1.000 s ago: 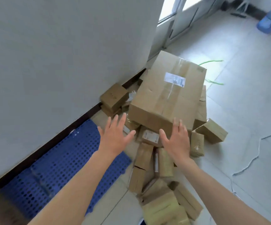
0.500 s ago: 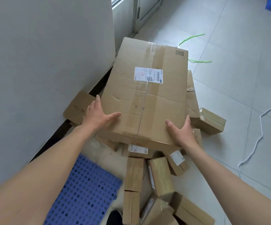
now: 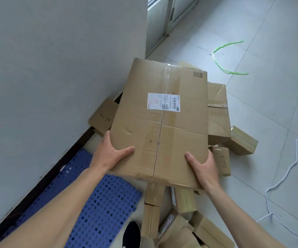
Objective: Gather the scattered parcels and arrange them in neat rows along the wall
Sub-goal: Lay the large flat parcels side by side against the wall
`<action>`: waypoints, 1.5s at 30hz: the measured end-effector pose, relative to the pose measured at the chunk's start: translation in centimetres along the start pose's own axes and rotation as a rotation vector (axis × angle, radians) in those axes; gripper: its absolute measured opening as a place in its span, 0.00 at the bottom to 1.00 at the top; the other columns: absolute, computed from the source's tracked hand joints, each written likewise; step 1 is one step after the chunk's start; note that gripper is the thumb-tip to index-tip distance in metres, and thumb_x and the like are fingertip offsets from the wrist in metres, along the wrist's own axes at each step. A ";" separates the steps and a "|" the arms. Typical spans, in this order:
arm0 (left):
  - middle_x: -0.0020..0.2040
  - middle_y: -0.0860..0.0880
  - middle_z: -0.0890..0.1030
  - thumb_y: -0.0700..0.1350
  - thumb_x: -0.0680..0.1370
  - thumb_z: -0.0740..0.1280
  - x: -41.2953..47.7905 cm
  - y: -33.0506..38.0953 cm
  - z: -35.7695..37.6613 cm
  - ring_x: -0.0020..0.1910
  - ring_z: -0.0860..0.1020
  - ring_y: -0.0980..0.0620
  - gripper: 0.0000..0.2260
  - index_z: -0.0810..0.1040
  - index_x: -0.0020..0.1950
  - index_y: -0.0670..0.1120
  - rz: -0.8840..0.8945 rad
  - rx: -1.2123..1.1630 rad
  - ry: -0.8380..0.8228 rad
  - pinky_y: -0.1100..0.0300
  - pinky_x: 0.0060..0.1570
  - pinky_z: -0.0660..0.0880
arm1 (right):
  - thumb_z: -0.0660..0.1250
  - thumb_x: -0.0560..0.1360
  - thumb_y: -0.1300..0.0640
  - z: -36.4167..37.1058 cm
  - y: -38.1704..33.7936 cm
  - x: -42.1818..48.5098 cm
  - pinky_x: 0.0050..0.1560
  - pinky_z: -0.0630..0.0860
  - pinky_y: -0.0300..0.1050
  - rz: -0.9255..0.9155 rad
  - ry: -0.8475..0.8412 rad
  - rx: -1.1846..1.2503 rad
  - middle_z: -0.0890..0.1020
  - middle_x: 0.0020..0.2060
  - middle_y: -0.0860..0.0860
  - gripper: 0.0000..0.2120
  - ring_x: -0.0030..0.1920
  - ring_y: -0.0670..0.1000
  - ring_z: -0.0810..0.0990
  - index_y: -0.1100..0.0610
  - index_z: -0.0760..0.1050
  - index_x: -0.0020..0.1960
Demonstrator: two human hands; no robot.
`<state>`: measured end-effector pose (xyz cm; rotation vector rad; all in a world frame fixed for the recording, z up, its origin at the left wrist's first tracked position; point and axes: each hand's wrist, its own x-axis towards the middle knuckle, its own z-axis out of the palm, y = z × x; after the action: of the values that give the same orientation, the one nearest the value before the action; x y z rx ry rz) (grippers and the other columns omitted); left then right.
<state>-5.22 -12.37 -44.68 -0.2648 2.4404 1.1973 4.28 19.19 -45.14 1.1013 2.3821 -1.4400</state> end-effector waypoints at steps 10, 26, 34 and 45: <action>0.73 0.52 0.68 0.75 0.58 0.72 -20.9 -12.2 -9.0 0.66 0.72 0.48 0.57 0.52 0.79 0.55 -0.317 -0.014 0.190 0.48 0.63 0.73 | 0.72 0.63 0.28 7.6 0.4 -15.5 0.43 0.72 0.44 -0.041 -0.301 -0.166 0.77 0.56 0.44 0.45 0.50 0.46 0.77 0.46 0.61 0.72; 0.74 0.53 0.66 0.71 0.57 0.74 -46.3 -35.1 -2.0 0.67 0.71 0.51 0.58 0.52 0.79 0.53 -0.790 -0.331 0.499 0.52 0.61 0.72 | 0.78 0.59 0.33 20.4 13.1 -31.0 0.56 0.69 0.50 -0.059 -0.543 -0.624 0.78 0.62 0.50 0.49 0.62 0.56 0.77 0.44 0.62 0.74; 0.68 0.55 0.71 0.69 0.57 0.77 -50.9 -43.2 1.5 0.62 0.74 0.53 0.53 0.58 0.76 0.53 -0.867 -0.488 0.686 0.52 0.59 0.75 | 0.69 0.58 0.24 29.3 16.1 -33.7 0.60 0.74 0.58 -0.272 -0.728 -0.816 0.78 0.62 0.48 0.52 0.61 0.56 0.77 0.45 0.58 0.75; 0.70 0.46 0.70 0.66 0.63 0.76 -45.7 -53.9 7.6 0.68 0.67 0.45 0.51 0.59 0.76 0.44 -0.947 -0.420 0.843 0.48 0.68 0.66 | 0.70 0.63 0.29 39.7 22.4 -30.6 0.59 0.76 0.58 -0.495 -0.760 -0.819 0.77 0.60 0.48 0.50 0.59 0.56 0.78 0.46 0.54 0.77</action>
<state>56.28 -39.82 -67.20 -2.1087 2.0305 1.2054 31.63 -22.83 -67.58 -0.2142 2.2884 -0.6044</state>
